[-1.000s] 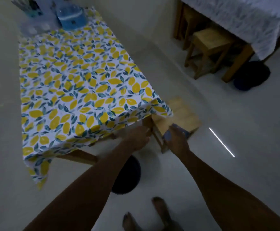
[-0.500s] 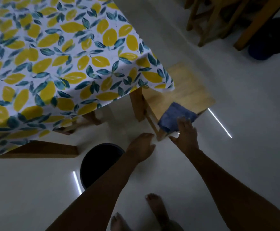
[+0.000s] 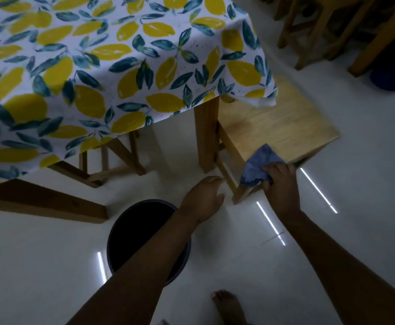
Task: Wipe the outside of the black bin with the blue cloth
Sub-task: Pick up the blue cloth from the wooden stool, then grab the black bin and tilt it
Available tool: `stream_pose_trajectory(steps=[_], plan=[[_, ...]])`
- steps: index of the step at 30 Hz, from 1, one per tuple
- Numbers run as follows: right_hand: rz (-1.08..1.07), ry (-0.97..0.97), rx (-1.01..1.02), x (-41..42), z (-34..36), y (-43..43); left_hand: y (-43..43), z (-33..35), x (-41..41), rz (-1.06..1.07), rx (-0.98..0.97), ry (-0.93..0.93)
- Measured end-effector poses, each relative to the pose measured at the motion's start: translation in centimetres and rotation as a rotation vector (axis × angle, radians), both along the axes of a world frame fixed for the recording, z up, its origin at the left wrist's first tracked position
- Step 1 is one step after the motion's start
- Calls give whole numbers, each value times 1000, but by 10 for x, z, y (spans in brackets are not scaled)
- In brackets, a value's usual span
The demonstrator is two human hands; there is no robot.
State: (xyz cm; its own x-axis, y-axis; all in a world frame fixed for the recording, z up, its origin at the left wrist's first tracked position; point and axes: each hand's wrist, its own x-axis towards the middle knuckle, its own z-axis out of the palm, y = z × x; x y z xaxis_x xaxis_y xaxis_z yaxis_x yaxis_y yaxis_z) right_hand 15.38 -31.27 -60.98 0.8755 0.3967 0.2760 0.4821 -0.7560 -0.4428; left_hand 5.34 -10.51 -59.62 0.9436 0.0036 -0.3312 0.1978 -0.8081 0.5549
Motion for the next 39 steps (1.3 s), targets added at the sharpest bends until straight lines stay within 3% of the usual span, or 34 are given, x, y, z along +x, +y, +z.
stream_pose_trajectory(steps=[4, 11, 14, 20, 28, 33, 39], plan=[[48, -13, 119, -60, 3, 27, 11, -9, -41, 31, -16, 0], [144, 273, 227, -169, -49, 77, 37, -17, -163, 178, 66, 27], [135, 337, 241, -204, -63, 88, 44, -32, -205, 213, 105, 126], [-25, 495, 358, -229, -86, 85, 42, -99, -250, 12, 163, 360], [-66, 558, 346, -226, -122, 93, 58, -160, -242, -44, 111, 379], [-97, 606, 470, -210, -127, 99, 57, -158, -239, 69, 107, 97], [-144, 657, 591, -198, -136, 103, 112, -131, -228, 421, 253, -265]])
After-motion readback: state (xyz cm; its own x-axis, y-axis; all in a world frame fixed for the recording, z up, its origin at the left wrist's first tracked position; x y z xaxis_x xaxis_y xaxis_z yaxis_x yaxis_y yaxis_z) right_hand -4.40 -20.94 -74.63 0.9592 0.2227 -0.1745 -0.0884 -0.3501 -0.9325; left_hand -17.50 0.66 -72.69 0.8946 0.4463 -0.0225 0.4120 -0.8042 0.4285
